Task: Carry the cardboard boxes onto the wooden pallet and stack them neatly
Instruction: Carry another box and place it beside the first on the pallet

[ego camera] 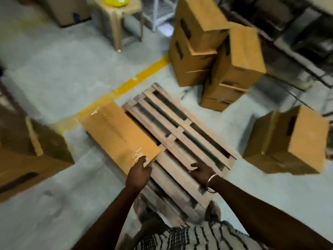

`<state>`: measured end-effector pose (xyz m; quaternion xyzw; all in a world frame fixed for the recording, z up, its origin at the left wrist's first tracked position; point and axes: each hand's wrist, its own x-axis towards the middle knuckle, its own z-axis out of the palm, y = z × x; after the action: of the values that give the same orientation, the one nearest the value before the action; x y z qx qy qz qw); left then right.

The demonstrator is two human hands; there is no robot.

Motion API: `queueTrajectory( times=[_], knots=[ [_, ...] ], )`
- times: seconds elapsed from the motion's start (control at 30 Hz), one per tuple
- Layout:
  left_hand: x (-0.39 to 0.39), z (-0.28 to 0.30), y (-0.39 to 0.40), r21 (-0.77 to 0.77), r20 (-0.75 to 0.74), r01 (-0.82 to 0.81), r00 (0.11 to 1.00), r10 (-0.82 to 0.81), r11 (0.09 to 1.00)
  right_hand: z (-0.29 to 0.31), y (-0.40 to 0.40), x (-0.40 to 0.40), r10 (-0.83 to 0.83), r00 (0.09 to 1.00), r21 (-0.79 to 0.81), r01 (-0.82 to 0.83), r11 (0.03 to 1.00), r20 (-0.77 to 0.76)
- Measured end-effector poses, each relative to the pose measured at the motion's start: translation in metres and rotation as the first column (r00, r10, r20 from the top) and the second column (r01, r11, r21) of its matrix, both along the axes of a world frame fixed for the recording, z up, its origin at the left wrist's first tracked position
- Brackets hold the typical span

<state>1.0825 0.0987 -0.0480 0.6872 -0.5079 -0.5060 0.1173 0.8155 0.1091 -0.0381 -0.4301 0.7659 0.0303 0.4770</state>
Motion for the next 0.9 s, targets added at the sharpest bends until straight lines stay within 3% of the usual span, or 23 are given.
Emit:
queueTrajectory(
  times=[0.17,0.37,0.57,0.9],
  knots=[
    [-0.086,0.034,-0.008,-0.068,0.01,0.19,0.982,-0.189,0.98,0.03,0.034,-0.081,-0.166,0.986,-0.072,0.164,0.984,-0.016],
    [-0.2,0.053,0.011,-0.061,0.131,0.411,0.907,-0.401,0.91,0.042,0.088,-0.197,-0.395,0.914,-0.166,0.405,0.899,0.092],
    [-0.359,0.075,0.065,-0.093,0.18,0.471,0.874,-0.451,0.877,0.039,0.161,-0.342,-0.54,0.826,-0.187,0.563,0.805,0.161],
    [-0.578,0.107,0.123,-0.148,0.233,0.746,0.664,-0.711,0.649,0.065,0.262,-0.52,-0.743,0.633,-0.226,0.773,0.593,0.217]
  ],
)
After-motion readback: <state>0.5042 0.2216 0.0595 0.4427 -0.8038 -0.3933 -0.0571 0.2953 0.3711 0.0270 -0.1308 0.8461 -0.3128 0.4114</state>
